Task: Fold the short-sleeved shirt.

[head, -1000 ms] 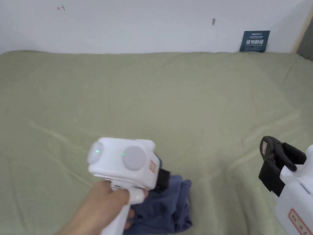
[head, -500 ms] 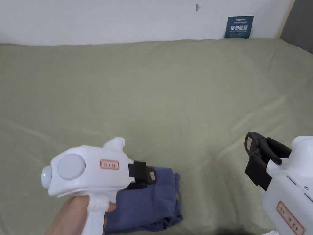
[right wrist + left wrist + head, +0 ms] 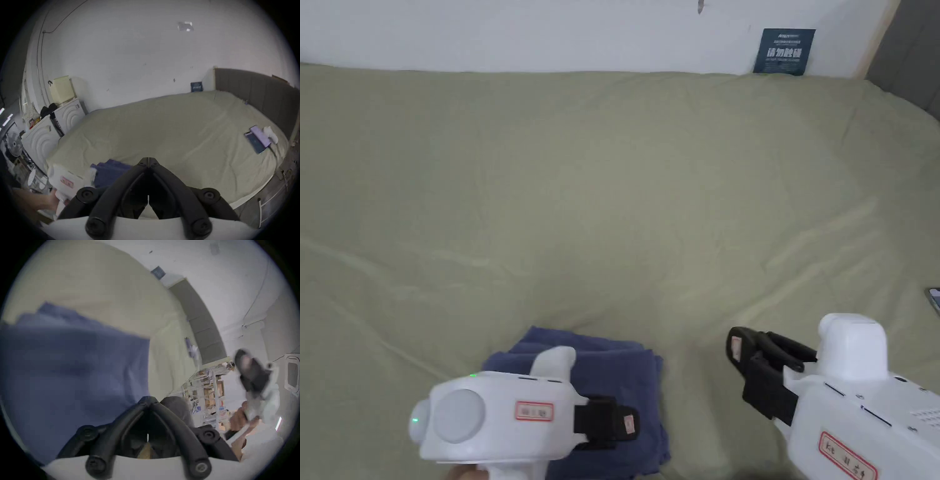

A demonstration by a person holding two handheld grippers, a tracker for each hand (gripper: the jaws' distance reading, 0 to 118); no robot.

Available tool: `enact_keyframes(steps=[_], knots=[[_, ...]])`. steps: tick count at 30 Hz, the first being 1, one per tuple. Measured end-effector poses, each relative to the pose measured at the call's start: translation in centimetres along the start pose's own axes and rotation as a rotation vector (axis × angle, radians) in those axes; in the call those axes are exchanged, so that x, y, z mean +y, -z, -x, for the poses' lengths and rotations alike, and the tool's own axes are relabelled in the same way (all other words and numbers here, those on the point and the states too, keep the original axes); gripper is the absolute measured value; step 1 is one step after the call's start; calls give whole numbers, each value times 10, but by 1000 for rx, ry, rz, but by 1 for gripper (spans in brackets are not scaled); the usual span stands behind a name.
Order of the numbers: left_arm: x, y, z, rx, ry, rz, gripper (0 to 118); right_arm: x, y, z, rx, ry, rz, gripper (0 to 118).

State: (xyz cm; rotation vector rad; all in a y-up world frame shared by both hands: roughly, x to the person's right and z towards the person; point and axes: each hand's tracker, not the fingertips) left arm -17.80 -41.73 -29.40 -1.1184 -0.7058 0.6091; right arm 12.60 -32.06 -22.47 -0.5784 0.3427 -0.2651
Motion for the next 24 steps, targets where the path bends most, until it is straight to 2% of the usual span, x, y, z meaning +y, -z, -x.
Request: enact_keyframes(steps=[5,6,7,10,12,14,15,16,17,18,19,20,21,24], knots=[[16,-83,23,36,-26,-110,0,-14,83,-7,394,224,282,0],[17,-93,34,45,-36,-111,0,-23,104,-10,463,234,334,0],[20,-101,42,56,-46,-113,0,-33,125,-15,544,284,403,0],[21,-114,68,91,-102,-124,0,-66,170,-37,591,402,509,0],[21,-116,82,81,-128,-122,0,-87,190,-59,553,509,567,0],[21,-115,93,82,-131,-100,0,-100,200,-82,692,696,559,0],[21,-115,99,80,-136,-93,0,-101,199,-88,697,735,530,0],[20,-114,104,47,-146,-79,2,-101,198,-91,698,729,519,0],[20,-113,110,-4,-167,-76,23,-101,199,-93,691,709,526,0],[20,-111,116,-55,-183,-69,74,-101,200,-94,698,713,534,0],[20,-106,118,-86,-207,-57,107,-99,195,-88,699,707,534,0],[20,-101,121,-103,-220,-45,118,-99,194,-86,702,704,534,0],[22,-97,123,-148,-222,-77,118,-98,195,-86,704,704,537,0],[22,-76,133,-109,-204,-7,118,-98,194,-85,708,701,540,0]])
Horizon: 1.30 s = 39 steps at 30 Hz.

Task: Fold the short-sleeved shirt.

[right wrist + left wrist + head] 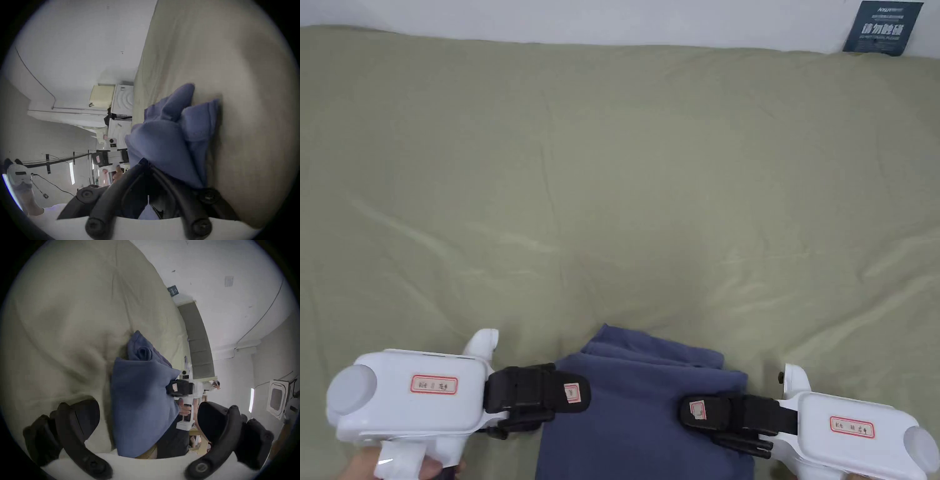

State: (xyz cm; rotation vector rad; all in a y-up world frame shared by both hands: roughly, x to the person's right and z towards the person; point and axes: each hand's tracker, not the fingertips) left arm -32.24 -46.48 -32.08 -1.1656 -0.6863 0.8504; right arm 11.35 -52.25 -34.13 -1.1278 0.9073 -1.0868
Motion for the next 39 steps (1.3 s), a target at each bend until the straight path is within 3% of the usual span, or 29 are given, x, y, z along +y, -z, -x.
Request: enact_keyframes(steps=[3,5,6,7,8,9,13,16,20,26,30,36,37,38,39], knots=[[2,17,-2,-144,-58,15,118,-1,1,4,1,4,3,0],[4,31,-5,-102,-20,24,117,-2,1,6,-2,2,6,0],[10,31,4,-117,14,37,107,-3,2,8,-4,2,7,0],[13,31,4,-116,5,39,80,0,0,4,-5,1,7,0],[15,28,3,-89,-2,35,30,1,-1,5,-10,-1,6,0],[17,27,5,-6,26,26,21,0,-2,9,-16,-7,4,0],[16,17,2,-17,25,32,21,2,-9,25,-77,-86,1,0],[21,-5,-2,-13,35,9,21,0,-16,46,-69,-122,-4,0],[34,-77,8,77,48,-46,21,5,-25,71,-64,-183,-35,0],[61,-237,59,238,-56,-185,21,12,-24,98,-77,-242,-59,0],[92,-310,96,316,-96,-207,21,15,-15,106,-87,-261,-67,0],[129,-338,114,359,-109,-155,22,18,-5,108,-109,-274,-57,0],[131,-338,114,349,-107,-153,30,18,-3,108,-112,-276,-53,0],[134,-338,116,343,-109,-154,52,18,-2,109,-117,-275,-51,0],[135,-338,115,349,-108,-151,95,18,-1,109,-120,-275,-49,0]])
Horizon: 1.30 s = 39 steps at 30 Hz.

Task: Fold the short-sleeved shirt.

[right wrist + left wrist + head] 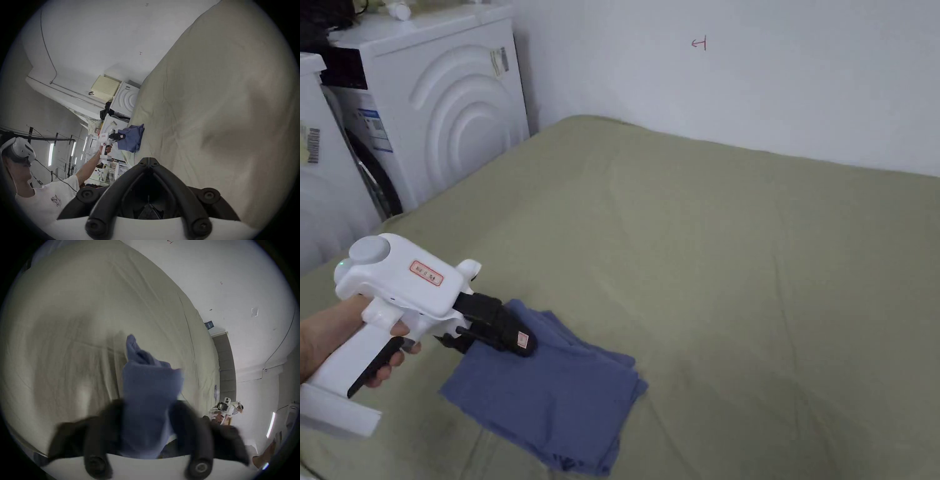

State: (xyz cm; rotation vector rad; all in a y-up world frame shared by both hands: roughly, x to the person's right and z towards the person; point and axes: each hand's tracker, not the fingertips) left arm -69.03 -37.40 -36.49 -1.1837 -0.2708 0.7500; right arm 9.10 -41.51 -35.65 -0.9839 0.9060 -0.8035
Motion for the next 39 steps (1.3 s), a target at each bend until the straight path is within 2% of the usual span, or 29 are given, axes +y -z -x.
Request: enact_keyframes(steps=[1,2,6,12,13,14,15,16,17,19,20,22,23,25,26,28,29,32,37,39], knots=[[0,-1,-2,26,2,-13,116,0,1,1,0,-2,4,0],[-1,-5,-3,51,5,-34,118,0,1,2,-1,-7,8,0],[-15,-33,-8,115,-30,-126,118,3,-1,8,7,-26,15,0],[-39,-51,-45,135,65,-196,116,13,-13,22,36,-79,-16,0],[-45,-50,-59,107,86,-231,105,14,-16,26,40,-83,-23,0],[-50,-48,-73,66,110,-238,74,16,-18,30,47,-90,-30,0],[-60,-39,-91,60,152,-254,4,17,-19,35,53,-103,-35,0],[-66,-29,-111,143,206,-286,0,19,-23,41,52,-123,-44,0],[-69,-19,-126,129,232,-296,0,21,-25,47,51,-138,-52,0],[-81,4,-161,1,220,-252,0,25,-31,62,19,-186,-103,0],[-91,17,-186,-11,274,-269,0,28,-35,70,4,-206,-126,0],[-109,39,-237,75,380,-352,0,34,-42,90,-74,-261,-197,0],[-123,51,-266,89,396,-421,0,36,-45,103,-153,-306,-246,0],[-149,72,-315,146,463,-540,0,35,-49,129,-344,-460,-345,0],[-164,82,-340,177,500,-625,0,31,-48,145,-497,-556,-425,0],[-186,102,-382,294,568,-742,0,24,-43,163,-711,-704,-547,0],[-198,110,-399,309,604,-813,0,20,-44,170,-751,-758,-606,0],[-226,131,-440,398,656,-966,0,11,-49,191,-838,-842,-712,0],[-247,139,-472,376,688,-1004,0,0,-62,209,-838,-929,-762,0],[-248,136,-477,356,687,-1006,0,-4,-68,213,-851,-930,-778,0]])
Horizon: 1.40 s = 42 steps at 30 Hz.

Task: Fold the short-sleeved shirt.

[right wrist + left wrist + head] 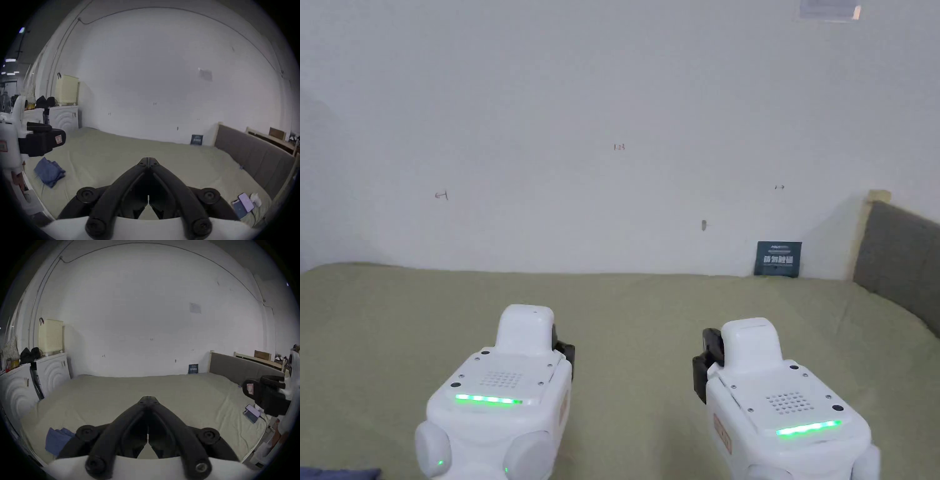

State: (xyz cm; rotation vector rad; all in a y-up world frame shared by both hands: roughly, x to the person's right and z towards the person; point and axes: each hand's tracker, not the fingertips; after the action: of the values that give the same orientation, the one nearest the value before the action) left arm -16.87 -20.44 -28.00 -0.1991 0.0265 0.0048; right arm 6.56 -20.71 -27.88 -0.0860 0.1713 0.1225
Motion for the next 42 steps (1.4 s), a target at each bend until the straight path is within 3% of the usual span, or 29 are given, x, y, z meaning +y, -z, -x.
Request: enact_keyframes(steps=[8,16,17,18,19,20,21,22,27,31,42], knots=[[10,-14,4,-6,-3,-32,0,5,-11,-18,-29,48,-19,0],[11,-20,7,28,27,-60,0,6,-15,-27,-50,34,-29,1],[10,-21,8,35,26,-62,0,5,-16,-29,-53,33,-27,3],[10,-21,9,42,26,-62,4,4,-16,-30,-55,35,-26,23],[10,-22,10,49,26,-59,20,3,-16,-32,-58,39,-23,49],[9,-21,12,56,31,-57,53,3,-16,-34,-60,36,-18,69],[8,-20,13,67,37,-52,105,2,-15,-33,-65,38,-19,85],[7,-17,14,72,44,-33,118,1,-16,-35,-98,28,-31,88],[8,16,21,72,69,-41,118,1,-18,-35,-75,28,-26,88],[4,-32,9,74,67,-60,118,1,-17,-37,-73,39,-21,88],[7,-24,22,76,31,-79,118,2,-19,-38,-87,43,-30,88]])
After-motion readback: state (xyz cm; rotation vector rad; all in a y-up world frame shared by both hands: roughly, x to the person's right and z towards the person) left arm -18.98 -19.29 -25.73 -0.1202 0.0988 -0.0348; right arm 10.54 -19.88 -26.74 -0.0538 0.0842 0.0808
